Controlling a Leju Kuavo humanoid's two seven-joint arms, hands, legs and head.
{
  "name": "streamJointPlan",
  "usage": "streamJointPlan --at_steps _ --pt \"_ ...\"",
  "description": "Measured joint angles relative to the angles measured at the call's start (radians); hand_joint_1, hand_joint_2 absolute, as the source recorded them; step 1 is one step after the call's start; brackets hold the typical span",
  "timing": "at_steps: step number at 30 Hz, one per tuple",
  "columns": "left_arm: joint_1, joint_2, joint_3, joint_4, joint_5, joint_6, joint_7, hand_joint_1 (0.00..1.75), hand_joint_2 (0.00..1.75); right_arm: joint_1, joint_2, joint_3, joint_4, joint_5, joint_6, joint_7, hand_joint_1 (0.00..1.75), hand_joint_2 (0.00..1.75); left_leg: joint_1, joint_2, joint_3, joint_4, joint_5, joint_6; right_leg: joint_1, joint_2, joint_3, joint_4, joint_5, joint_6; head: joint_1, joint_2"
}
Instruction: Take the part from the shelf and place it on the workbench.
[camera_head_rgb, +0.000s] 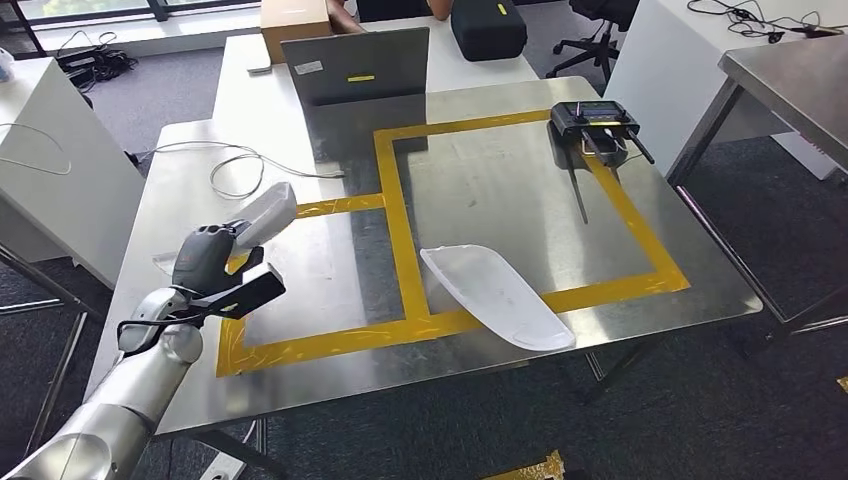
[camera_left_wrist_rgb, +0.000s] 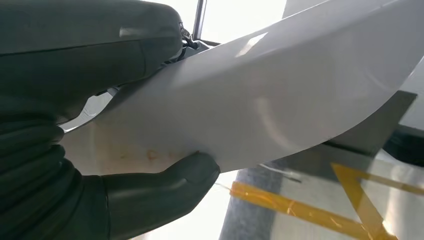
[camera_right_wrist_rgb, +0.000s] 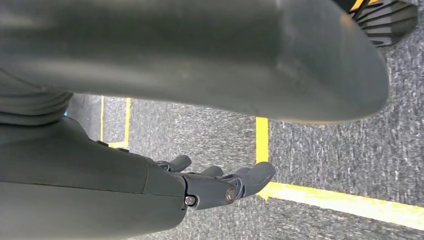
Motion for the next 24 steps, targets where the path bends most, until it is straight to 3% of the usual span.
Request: streamJointPlan --at_steps 10,14,18,24 --pt "0.031 -0.041 -0.1 -0.007 0.009 -0.024 -0.014 1.75 1.75 0.001 0.0 0.0 0.0 -0.001 0.002 -0.005 0.0 0.0 0.0 -0.001 0.0 0.0 0.0 0.0 0.0 0.0 0.0 0.0 0.0 0.0 0.0 0.0" --pt "0.03 -0.042 -0.14 -0.01 0.033 -0.033 -0.011 0.0 1.75 0.001 0.0 0.0 0.0 -0.001 0.009 -0.025 0.0 0.0 0.0 -0.001 0.0 0.0 0.0 0.0 0.0 0.0 0.0 0.0 0.0 0.0 0.0 0.0" --pt "0.028 -0.038 -0.161 -0.007 0.058 -0.054 0.032 0.0 0.0 0.002 -0.002 0.0 0.0 -0.002 0.016 -0.027 0.0 0.0 0.0 -0.001 0.0 0.0 0.0 0.0 0.0 0.0 0.0 0.0 0.0 0.0 0.0 0.0" --pt "0.013 -0.022 -0.166 -0.001 0.115 -0.083 0.103 0.0 0.0 0.006 -0.006 0.0 0.0 -0.006 0.014 -0.011 0.0 0.0 0.0 -0.001 0.0 0.0 0.0 0.0 0.0 0.0 0.0 0.0 0.0 0.0 0.0 0.0"
